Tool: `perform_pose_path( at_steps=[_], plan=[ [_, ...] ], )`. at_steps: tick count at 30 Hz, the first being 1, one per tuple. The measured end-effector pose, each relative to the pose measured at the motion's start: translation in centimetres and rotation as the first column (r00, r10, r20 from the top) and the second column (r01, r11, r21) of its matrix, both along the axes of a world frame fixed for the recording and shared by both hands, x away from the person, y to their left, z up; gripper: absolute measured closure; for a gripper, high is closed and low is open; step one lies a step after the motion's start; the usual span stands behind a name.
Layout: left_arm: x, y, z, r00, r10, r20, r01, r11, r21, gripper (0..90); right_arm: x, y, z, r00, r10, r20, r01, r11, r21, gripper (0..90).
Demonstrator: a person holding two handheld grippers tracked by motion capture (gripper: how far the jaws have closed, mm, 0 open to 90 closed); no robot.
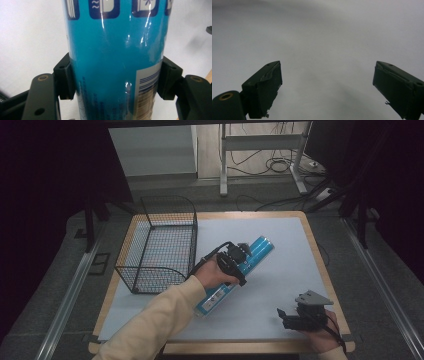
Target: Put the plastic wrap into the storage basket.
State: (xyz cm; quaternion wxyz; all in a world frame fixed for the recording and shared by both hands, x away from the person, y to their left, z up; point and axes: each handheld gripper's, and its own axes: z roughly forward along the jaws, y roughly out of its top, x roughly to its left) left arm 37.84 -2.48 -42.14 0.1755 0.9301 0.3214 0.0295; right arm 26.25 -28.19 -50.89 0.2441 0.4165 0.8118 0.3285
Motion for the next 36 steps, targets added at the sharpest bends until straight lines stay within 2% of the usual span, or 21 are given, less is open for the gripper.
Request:
perform_pose_path(
  at_steps=[3, 19, 22, 32, 36],
  plan=[
    [0.0, 0.0, 0.4, 0.9999, 0.014, 0.006, -0.014, 0.9998, -0.013, 31.5, 0.0, 0.0, 0.0, 1.0, 0.002, -0.003, -0.002, 1.0, 0.0, 8.8],
    [0.2, -0.2, 2.3, 0.9993, 0.001, 0.036, -0.001, 1.0, 0.003, 31.5, 0.0, -0.1, 0.1, 1.0, 0.001, 0.005, -0.001, 1.0, 0.0, 8.8],
    [0.3, 0.0, 2.7, 0.9991, 0.005, 0.043, -0.004, 1.0, -0.005, 31.5, 0.0, -0.1, 0.1, 1.0, -0.001, 0.004, 0.001, 1.0, 0.001, 8.8],
    [0.5, 0.1, 3.3, 0.9976, 0.01, 0.069, -0.01, 0.9999, 0.004, 31.5, 0.0, -0.1, 0.1, 1.0, -0.002, 0.008, 0.002, 1.0, -0.003, 8.8],
    [0.7, 0.1, 3.7, 0.9977, 0.009, 0.067, -0.009, 1.0, 0.001, 31.5, 0.0, -0.1, 0.1, 1.0, -0.003, 0.004, 0.003, 1.0, 0.0, 8.8]
  ],
)
